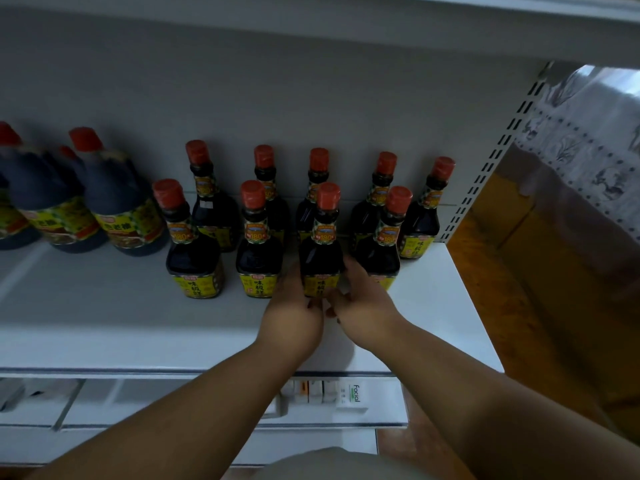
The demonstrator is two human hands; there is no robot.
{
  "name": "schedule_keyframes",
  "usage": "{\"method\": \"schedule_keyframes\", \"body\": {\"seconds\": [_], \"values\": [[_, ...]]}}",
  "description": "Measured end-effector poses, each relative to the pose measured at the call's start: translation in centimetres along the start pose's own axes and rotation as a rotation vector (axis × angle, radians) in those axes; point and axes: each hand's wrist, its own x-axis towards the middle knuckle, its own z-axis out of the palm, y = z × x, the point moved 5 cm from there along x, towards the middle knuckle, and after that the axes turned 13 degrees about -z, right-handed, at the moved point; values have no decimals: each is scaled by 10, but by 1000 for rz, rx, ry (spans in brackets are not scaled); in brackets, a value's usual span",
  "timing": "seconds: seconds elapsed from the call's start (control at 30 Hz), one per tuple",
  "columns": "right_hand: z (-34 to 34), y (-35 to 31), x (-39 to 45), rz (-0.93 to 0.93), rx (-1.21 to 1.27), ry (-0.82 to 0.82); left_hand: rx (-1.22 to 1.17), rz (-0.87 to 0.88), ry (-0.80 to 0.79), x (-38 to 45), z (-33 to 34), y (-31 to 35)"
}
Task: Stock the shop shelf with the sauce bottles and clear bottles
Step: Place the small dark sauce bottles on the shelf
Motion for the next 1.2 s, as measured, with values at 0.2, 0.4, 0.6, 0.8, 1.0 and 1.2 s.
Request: {"method": "schedule_keyframes", "body": {"seconds": [0.2, 0.4, 0.6, 0.8, 1.0, 1.2], "values": [[3, -1, 4, -15, -39, -5, -33, 11, 2, 4, 0, -6], [5, 2, 5, -17, -39, -29, -12, 21, 6, 1, 0, -7], [3, 2, 4, -7, -27, -39, 20, 28, 7, 1, -1, -7], [-2, 4, 0, -3, -34, -93, 3, -13, 17, -3, 0, -7], [-12, 5, -16, -50, -108, -138, 51, -27, 77, -34, -3, -3], [-14, -5, -49, -143, -174, -174, 5, -111, 154, -99, -11, 2]]}}
